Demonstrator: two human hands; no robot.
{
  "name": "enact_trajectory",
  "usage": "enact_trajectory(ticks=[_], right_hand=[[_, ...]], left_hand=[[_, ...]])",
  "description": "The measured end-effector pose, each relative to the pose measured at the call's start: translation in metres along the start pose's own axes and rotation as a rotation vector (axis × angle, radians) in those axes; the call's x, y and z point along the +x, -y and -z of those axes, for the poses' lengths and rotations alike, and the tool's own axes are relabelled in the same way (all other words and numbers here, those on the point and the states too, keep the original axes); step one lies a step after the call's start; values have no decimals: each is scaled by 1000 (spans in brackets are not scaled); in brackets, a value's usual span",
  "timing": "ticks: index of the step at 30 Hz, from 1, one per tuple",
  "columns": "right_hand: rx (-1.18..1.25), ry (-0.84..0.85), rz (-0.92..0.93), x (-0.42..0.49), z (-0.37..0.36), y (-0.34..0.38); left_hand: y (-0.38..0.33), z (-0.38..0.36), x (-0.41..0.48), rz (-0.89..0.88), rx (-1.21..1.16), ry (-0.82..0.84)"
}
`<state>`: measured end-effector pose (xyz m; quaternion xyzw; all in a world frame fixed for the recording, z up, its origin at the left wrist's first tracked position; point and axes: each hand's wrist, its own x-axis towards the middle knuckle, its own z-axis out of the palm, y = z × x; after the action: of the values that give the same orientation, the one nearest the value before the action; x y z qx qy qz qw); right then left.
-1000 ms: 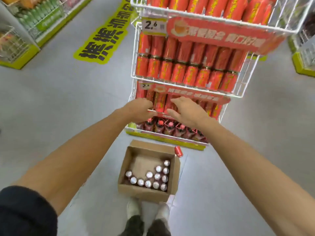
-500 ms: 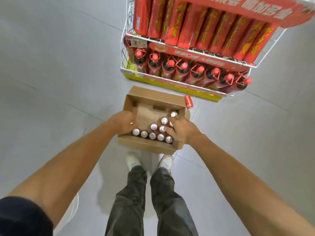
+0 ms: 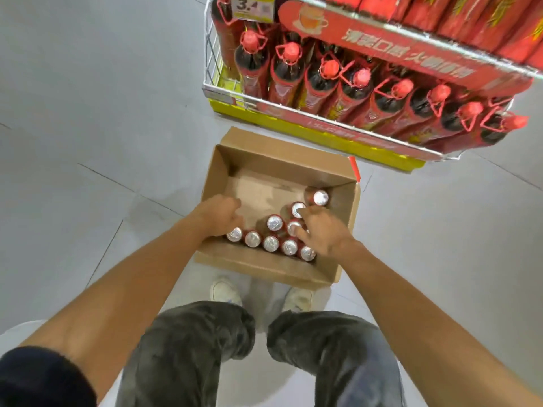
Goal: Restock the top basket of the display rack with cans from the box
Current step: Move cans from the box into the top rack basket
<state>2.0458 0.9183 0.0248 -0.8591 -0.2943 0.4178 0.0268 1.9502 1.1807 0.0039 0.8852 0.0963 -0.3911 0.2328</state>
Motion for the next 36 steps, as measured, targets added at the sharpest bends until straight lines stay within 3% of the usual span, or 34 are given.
enact_trajectory(ticks=[12,20,25,36], right_hand=[[-61,-26,150,186,-134,-20],[-106,80,202,207,-166,-37],[-55,60,179,207,-175,-41],[146,-37,122,226,-170,-41]], left_hand=[[83,-119,150,51,-35,-67],[101,-157,183,89,-30,-79],[103,-166,185,78,-2,-114],[112,-151,216,171,-237,-241]])
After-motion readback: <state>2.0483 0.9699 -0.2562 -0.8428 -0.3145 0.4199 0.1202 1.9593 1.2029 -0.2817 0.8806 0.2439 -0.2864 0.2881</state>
